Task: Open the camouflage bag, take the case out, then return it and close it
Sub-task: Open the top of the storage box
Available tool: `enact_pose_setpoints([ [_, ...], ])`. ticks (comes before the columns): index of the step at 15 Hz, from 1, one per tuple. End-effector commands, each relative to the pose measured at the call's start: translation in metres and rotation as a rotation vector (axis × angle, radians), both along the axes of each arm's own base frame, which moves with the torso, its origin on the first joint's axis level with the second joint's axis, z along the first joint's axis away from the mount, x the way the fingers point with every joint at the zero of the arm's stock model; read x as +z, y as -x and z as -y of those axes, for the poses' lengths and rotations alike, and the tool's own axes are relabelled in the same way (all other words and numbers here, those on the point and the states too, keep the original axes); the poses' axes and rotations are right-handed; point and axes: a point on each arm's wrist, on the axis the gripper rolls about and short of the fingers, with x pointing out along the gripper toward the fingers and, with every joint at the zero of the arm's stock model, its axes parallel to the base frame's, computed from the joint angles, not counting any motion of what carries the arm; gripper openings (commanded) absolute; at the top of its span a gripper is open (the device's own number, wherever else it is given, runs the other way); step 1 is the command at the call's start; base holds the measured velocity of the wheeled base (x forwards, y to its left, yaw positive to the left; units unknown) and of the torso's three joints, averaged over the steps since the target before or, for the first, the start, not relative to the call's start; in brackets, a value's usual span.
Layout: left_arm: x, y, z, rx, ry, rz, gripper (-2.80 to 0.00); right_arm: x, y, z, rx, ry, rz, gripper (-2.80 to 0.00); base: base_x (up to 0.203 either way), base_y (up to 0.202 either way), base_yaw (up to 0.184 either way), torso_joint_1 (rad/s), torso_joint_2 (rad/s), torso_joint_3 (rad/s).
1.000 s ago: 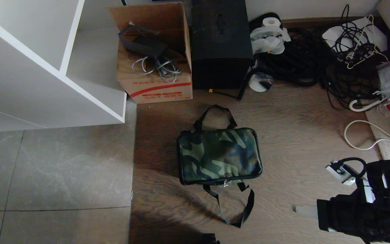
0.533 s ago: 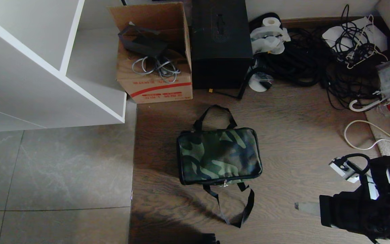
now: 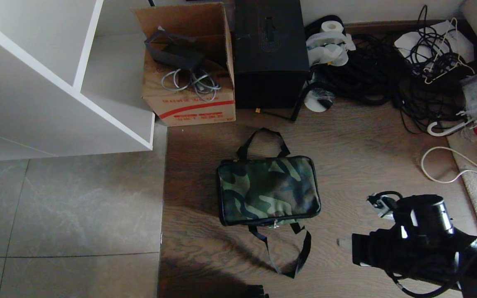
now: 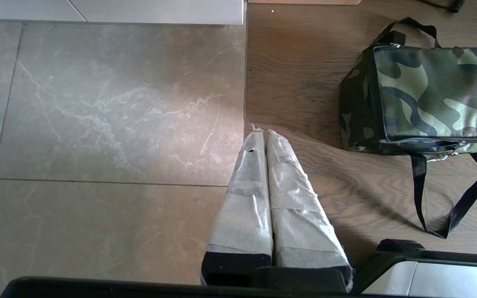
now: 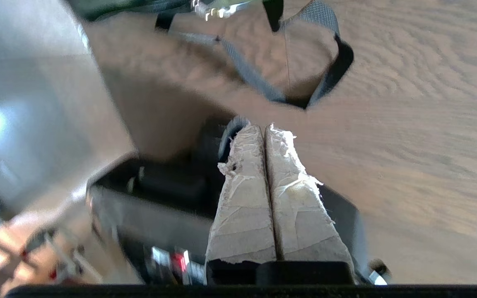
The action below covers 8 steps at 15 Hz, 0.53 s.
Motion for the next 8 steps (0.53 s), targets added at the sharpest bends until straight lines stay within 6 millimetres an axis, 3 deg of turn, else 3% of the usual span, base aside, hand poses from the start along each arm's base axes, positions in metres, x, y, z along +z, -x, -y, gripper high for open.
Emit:
enact_pose_setpoints([
  [1,-0.003,-0.001,0.0,0.0,0.0,-0.009,-2.8,-0.036,-0.011,-0.031,-0.024,0.013,-0.004,-2.8,0.0,0.0,0.0,0.0,0.0,0.0],
  [4,-0.003,-0.001,0.0,0.0,0.0,-0.009,-2.8,-0.065,-0.01,-0.07,-0.037,0.002,0.095,-2.8,0.0,0.0,0.0,0.0,0.0,0.0],
  [8,-0.003,-0.001,0.0,0.001,0.0,-0.009,-2.8,-0.102,-0.008,-0.093,-0.021,-0.01,0.121,-2.8,0.0,0.0,0.0,0.0,0.0,0.0],
])
